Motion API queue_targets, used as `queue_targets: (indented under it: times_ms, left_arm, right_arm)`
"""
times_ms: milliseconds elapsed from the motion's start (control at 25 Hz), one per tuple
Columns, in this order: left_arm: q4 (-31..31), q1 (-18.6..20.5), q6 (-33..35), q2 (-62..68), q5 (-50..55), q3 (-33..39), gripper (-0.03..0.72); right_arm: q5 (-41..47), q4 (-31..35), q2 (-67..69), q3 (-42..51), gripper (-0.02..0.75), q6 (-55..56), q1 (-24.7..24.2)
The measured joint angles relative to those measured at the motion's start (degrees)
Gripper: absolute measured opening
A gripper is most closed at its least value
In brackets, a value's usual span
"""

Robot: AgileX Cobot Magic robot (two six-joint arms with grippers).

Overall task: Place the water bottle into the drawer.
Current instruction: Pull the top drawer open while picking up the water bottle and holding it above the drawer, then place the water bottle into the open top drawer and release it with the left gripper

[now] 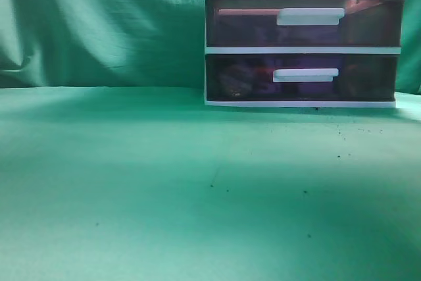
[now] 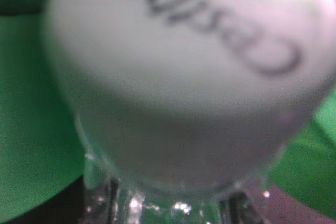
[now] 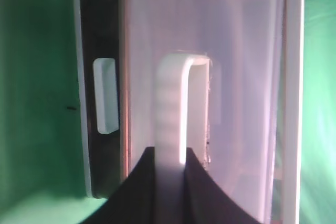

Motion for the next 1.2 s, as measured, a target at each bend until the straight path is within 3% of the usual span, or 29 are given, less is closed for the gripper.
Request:
queue_targets:
  times_ms: [360, 480, 680, 880, 1040, 1200]
  left_arm:
    - [-10.9, -0.8, 7.5, 6.9, 4.6, -14.9, 0.302]
    - [-11.4, -4.3, 8.0, 12.9, 6.6, -22.2, 0.302]
    - [-10.9, -14.0, 8.2, 24.0, 7.4, -37.2, 0.302]
    - [-2.6, -22.5, 8.2, 35.9, 7.9, -52.4, 0.302]
    - [12.9, -28.0, 8.3, 44.9, 7.9, -60.2, 0.302]
    - [28.2, -33.1, 8.5, 50.9, 6.6, -61.7, 0.302]
  right_arm:
    - [-1.0, -2.1, -2.7, 4.7, 0.079, 0.0, 0.0]
    - [-1.5, -2.7, -2.7, 4.8, 0.079, 0.0, 0.0]
    - [-1.9, -2.9, -2.7, 4.9, 0.079, 0.0, 0.0]
    - [-2.0, -2.9, -2.7, 4.9, 0.079, 0.2, 0.0]
    - [-2.1, -3.2, -2.7, 4.9, 0.079, 1.1, 0.0]
    - [-2.1, -3.6, -2.7, 4.9, 0.079, 2.5, 0.0]
